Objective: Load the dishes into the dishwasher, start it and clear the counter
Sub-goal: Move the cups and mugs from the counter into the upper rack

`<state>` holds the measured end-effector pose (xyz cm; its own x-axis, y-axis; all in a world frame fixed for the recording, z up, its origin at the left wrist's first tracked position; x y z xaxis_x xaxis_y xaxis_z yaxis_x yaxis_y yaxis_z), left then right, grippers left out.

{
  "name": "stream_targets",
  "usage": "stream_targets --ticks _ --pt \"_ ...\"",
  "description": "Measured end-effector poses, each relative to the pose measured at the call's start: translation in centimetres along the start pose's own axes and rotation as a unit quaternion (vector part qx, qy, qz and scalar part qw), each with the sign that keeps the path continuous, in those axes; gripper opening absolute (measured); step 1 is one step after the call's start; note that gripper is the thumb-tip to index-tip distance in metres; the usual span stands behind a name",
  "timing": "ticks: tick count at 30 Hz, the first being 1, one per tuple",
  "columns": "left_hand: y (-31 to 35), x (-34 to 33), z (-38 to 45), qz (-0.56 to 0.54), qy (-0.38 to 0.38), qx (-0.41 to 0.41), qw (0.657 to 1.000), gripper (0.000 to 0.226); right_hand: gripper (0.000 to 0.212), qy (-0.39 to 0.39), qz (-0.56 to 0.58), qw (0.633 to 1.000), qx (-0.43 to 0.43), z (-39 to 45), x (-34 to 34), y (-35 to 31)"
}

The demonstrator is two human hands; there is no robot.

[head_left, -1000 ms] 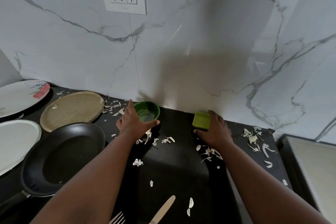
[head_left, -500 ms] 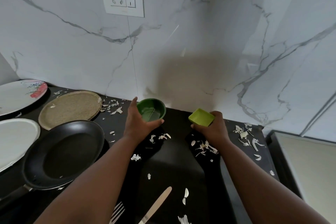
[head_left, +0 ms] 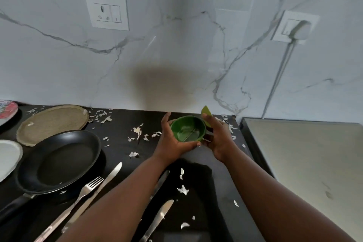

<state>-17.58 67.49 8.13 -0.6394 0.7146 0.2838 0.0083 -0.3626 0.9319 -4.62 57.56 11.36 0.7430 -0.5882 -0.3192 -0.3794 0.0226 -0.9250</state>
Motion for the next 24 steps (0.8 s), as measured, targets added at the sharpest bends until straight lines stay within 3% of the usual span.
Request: stream_targets --ticks 6,13,18,21,24 --pt "3.7 -5.5 -2.8 -0.061 -0.034 0.006 0.998 0.134 0.071 0.056 0.034 0.998 0.009 -6.3 4.8 -0.3" --pt "7.9 -14.7 -7.2 -0.214 -0.018 0.06 0.975 0.134 0.056 0.059 0.046 0.997 0.031 -15.7 11.7 -0.6" --pt "11.4 -25.6 -13.4 -0.349 -0.048 0.102 0.93 0.117 0.056 0.143 0.099 0.984 0.043 -27.1 20.4 1.1" --pt "13.7 -33.6 -18.7 -0.409 -0.078 0.142 0.898 0.095 0.029 0.218 0.145 0.964 0.055 -36.0 27.1 3.2" --pt "15.5 -41.4 -24.5 -0.392 -0.137 0.188 0.89 0.073 0.045 0.306 0.177 0.933 0.063 -45.4 33.5 5.7"
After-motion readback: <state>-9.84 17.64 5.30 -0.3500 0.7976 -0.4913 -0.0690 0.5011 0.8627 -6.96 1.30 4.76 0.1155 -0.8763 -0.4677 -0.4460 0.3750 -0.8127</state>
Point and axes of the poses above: each hand's wrist, its own z-axis towards the middle knuckle, its own x-axis out of the back of the hand, y = z × x, the point moved 4 cm from there along z, towards the middle knuckle, and after that the axes turned 10 degrees about -y, right-handed, at the moved point
